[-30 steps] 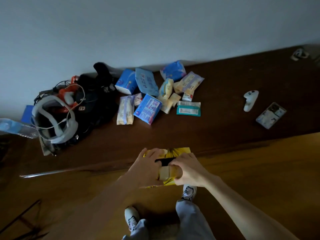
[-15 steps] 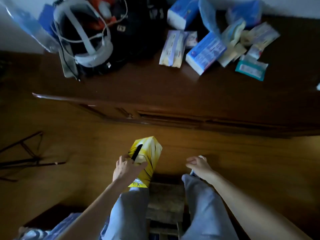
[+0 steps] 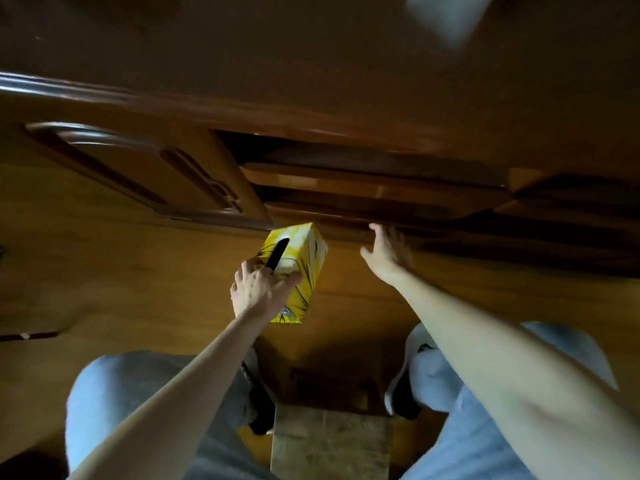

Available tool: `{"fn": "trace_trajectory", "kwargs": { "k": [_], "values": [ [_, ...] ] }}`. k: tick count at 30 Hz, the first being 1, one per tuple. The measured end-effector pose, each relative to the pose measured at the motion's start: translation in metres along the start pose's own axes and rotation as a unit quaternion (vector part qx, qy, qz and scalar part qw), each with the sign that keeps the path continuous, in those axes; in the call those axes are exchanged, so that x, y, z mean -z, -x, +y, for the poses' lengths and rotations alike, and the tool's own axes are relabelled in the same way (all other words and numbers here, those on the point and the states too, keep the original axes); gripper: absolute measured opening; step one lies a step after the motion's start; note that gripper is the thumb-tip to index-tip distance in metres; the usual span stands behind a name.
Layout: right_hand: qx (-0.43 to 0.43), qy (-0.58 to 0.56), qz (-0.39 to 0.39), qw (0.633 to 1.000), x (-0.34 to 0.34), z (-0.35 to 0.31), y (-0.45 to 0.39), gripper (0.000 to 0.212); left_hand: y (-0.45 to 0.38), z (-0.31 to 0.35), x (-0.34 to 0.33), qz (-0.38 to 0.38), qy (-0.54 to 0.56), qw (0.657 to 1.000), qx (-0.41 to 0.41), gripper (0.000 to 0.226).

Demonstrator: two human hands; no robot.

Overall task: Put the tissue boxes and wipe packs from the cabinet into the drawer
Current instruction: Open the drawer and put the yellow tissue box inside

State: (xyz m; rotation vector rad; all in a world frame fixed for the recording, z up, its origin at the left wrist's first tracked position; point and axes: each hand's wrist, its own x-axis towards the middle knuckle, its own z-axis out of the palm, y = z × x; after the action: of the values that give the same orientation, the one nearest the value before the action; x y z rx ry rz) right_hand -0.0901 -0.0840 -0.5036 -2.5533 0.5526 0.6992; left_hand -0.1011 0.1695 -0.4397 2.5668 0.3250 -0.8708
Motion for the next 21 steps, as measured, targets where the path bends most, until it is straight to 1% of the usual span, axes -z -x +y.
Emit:
{"fn": "trace_trajectory", "kwargs": {
  "k": [2, 4, 6, 9, 11, 13, 14, 15, 16, 17, 19, 20, 21],
  "values": [
    [0.031, 0.038, 0.058, 0.997, -0.015, -0.001, -0.024, 0.064, -0.020, 0.000, -0.019, 0.025, -0.009, 1.000, -0.003, 0.082],
    [0.049, 0.056, 0.107, 0.991, -0.031, -0.003, -0.043, 0.063, -0.040, -0.005, -0.032, 0.040, -0.003, 0.999, -0.004, 0.077],
    [0.071, 0.074, 0.160, 0.982, -0.042, -0.001, -0.059, 0.055, -0.056, -0.010, -0.039, 0.046, 0.005, 0.999, -0.013, 0.067],
    [0.091, 0.044, 0.258, 0.961, -0.060, 0.010, -0.074, 0.039, -0.071, -0.020, -0.052, 0.055, 0.005, 0.998, -0.024, 0.054],
    [0.114, 0.026, 0.316, 0.942, -0.071, 0.013, -0.082, 0.033, -0.075, -0.027, -0.061, 0.078, 0.037, 0.995, -0.041, 0.055],
    [0.147, 0.027, 0.354, 0.923, -0.075, 0.014, -0.082, 0.031, -0.076, -0.029, -0.065, 0.109, 0.072, 0.988, -0.080, 0.063],
    [0.147, 0.024, 0.343, 0.928, -0.075, 0.016, -0.081, 0.034, -0.079, -0.031, -0.068, 0.112, 0.089, 0.987, -0.073, 0.072],
    [0.121, 0.041, 0.308, 0.943, -0.079, 0.018, -0.073, 0.041, -0.072, -0.033, -0.072, 0.098, 0.071, 0.991, -0.051, 0.086],
    [0.126, 0.048, 0.260, 0.956, -0.081, 0.021, -0.059, 0.051, -0.060, -0.036, -0.073, 0.080, 0.083, 0.992, -0.044, 0.095],
    [0.126, 0.068, 0.219, 0.965, -0.071, 0.018, -0.059, 0.062, -0.055, -0.037, -0.066, 0.075, 0.094, 0.992, -0.047, 0.093],
    [0.107, 0.114, 0.142, 0.977, -0.050, 0.009, -0.050, 0.075, -0.041, -0.031, -0.054, 0.087, 0.108, 0.989, -0.057, 0.074],
    [0.104, 0.112, 0.120, 0.981, -0.044, 0.009, -0.047, 0.080, -0.037, -0.032, -0.050, 0.096, 0.101, 0.988, -0.060, 0.067],
    [0.102, 0.117, 0.099, 0.983, -0.042, 0.008, -0.045, 0.084, -0.035, -0.032, -0.046, 0.104, 0.087, 0.989, -0.062, 0.064]
  ]
}}
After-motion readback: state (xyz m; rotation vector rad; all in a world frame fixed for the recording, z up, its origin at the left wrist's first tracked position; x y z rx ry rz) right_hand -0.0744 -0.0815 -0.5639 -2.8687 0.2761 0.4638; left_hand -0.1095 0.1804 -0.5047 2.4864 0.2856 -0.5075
